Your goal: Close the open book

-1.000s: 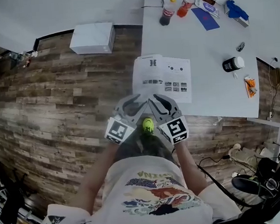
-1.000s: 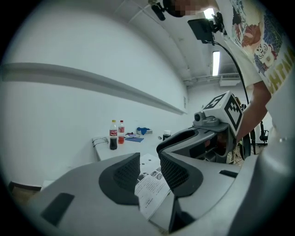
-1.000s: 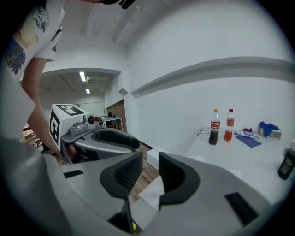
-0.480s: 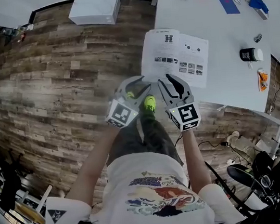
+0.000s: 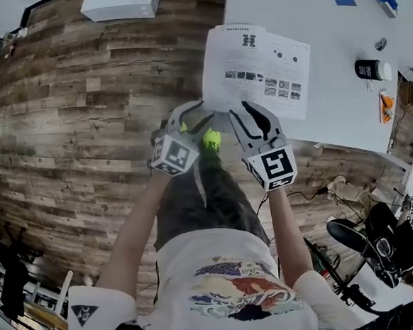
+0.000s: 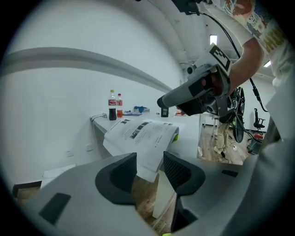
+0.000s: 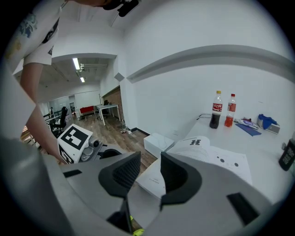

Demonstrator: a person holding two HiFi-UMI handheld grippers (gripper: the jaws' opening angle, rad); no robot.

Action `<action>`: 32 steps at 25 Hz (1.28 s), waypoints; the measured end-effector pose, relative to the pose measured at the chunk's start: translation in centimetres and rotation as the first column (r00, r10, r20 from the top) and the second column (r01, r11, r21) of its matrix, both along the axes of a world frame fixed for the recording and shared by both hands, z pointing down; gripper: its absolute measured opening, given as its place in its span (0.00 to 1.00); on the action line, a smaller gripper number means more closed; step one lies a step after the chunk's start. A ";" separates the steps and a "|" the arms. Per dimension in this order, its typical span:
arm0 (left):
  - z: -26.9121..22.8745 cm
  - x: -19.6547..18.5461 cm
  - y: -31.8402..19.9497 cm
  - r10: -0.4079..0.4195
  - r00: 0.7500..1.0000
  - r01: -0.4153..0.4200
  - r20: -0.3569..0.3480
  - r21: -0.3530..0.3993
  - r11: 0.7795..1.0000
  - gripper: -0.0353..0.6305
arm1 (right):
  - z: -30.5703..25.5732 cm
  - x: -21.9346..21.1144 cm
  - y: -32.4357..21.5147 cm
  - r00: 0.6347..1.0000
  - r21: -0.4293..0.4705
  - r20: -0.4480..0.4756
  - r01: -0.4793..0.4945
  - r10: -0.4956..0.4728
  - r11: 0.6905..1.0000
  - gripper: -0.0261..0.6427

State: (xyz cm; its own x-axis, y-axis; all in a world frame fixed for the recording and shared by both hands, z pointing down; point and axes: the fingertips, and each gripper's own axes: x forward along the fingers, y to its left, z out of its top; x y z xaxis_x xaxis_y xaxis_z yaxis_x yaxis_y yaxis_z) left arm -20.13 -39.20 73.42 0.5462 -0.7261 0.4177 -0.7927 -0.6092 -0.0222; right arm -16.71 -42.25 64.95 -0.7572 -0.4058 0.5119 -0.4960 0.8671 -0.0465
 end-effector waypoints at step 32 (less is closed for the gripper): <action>3.6 -1.0 -1.7 -0.149 0.982 0.141 0.115 0.076 0.987 0.27 | 0.6 1.8 0.1 0.998 -0.023 -0.034 -0.058 0.058 0.998 0.21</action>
